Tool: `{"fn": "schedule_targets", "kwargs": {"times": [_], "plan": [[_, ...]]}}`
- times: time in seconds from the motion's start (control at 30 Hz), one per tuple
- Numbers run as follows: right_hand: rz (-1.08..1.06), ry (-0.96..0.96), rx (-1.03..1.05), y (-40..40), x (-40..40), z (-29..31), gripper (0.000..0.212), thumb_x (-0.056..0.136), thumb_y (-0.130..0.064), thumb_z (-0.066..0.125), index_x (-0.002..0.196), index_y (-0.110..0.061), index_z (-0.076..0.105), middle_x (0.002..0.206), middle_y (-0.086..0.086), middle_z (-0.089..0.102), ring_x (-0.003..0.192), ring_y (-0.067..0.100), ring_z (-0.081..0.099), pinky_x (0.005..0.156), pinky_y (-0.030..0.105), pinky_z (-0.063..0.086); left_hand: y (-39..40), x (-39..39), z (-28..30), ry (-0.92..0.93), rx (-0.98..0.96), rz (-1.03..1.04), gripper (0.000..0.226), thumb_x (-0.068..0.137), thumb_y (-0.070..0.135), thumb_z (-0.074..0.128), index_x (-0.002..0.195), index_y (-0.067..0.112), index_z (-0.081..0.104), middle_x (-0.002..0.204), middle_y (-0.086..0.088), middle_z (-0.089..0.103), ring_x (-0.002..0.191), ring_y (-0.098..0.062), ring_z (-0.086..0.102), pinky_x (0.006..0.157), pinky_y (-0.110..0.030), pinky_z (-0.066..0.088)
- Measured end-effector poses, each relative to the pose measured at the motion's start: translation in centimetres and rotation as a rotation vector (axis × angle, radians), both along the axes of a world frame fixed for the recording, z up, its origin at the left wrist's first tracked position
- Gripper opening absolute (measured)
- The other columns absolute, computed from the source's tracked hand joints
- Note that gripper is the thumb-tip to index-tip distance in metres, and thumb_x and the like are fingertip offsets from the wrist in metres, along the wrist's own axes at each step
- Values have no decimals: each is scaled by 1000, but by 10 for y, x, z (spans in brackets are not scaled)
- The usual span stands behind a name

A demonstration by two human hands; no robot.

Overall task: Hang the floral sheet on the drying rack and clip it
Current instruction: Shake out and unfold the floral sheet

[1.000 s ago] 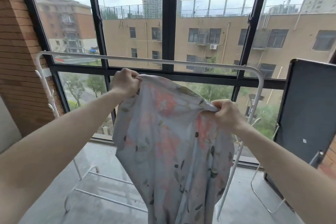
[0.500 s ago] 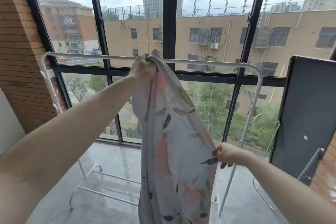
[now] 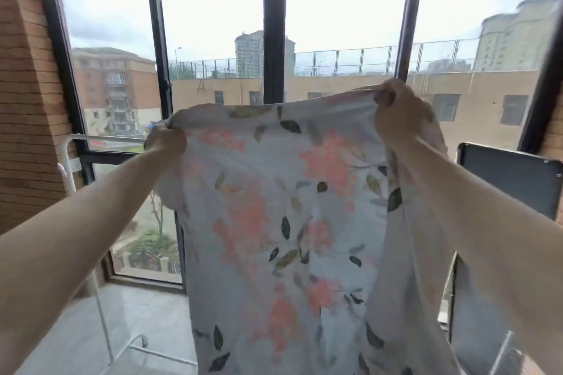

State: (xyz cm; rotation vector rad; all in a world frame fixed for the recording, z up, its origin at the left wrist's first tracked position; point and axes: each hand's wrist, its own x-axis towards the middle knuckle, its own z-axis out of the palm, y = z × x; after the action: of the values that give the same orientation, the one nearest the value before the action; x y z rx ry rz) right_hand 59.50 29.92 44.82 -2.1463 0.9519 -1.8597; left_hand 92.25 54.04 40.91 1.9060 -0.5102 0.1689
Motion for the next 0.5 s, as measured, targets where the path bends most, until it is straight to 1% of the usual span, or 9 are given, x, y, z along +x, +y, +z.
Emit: {"fn": "schedule_targets", "kwargs": {"times": [0.07,0.17,0.23,0.3,0.33,0.37,0.4,0.43,0.5], "plan": [[39,-186,-18,-16,3,-5,28,99,-8,38,98,-5,66,100,10,62,88,23,54,78,28,38,5,-1,21,-15,-45,28,40,104,27,44,135,7,60,129,-23,65,112,-38,64,96,-40,53],[54,-537,-83,-13,5,20,28,98,-13,40,105,3,62,100,8,56,90,19,54,80,26,44,2,-23,50,-104,-52,58,43,107,21,40,142,0,51,142,-25,55,128,-41,56,99,-42,48],[59,-545,-101,-10,2,20,27,100,-8,41,110,7,60,99,-3,51,88,2,49,82,10,39,1,-47,64,-171,-6,88,44,109,17,34,148,-2,42,150,-25,47,135,-40,49,92,-38,43],[32,-417,-101,-8,-8,5,26,102,-5,38,113,7,58,100,-4,48,85,-3,44,81,3,33,-3,-59,74,-233,28,114,43,110,12,30,149,-2,37,150,-27,42,139,-39,43,82,-34,33],[22,-352,-92,-11,-15,-4,26,103,-6,37,112,6,58,102,2,50,87,2,45,82,3,32,-4,-62,76,-257,22,139,39,109,11,29,145,-1,39,139,-28,47,135,-39,45,81,-34,32],[-7,-296,-81,-18,-22,-13,26,104,-7,36,110,5,59,105,10,52,93,13,49,83,7,33,-6,-64,76,-281,-1,148,33,109,9,29,138,0,41,118,-25,51,124,-39,53,80,-34,37],[-41,-248,-55,-22,-28,-23,26,105,-8,37,109,4,60,108,16,56,97,25,53,86,17,37,-10,-62,73,-294,-36,113,27,108,8,30,131,2,42,94,-14,46,103,-34,59,71,-31,40],[-63,-216,-32,-29,-32,-32,26,105,-10,37,107,3,60,110,20,58,99,32,56,88,30,40,-13,-59,69,-289,-55,42,27,107,6,31,132,4,43,83,-4,36,81,-23,55,59,-27,39],[-80,-196,17,-37,-36,-53,25,105,-12,39,104,1,60,111,22,62,101,36,58,86,37,40,-17,-60,60,-292,-90,-60,30,106,2,32,133,8,43,80,5,28,67,-11,39,49,-19,30]]}}
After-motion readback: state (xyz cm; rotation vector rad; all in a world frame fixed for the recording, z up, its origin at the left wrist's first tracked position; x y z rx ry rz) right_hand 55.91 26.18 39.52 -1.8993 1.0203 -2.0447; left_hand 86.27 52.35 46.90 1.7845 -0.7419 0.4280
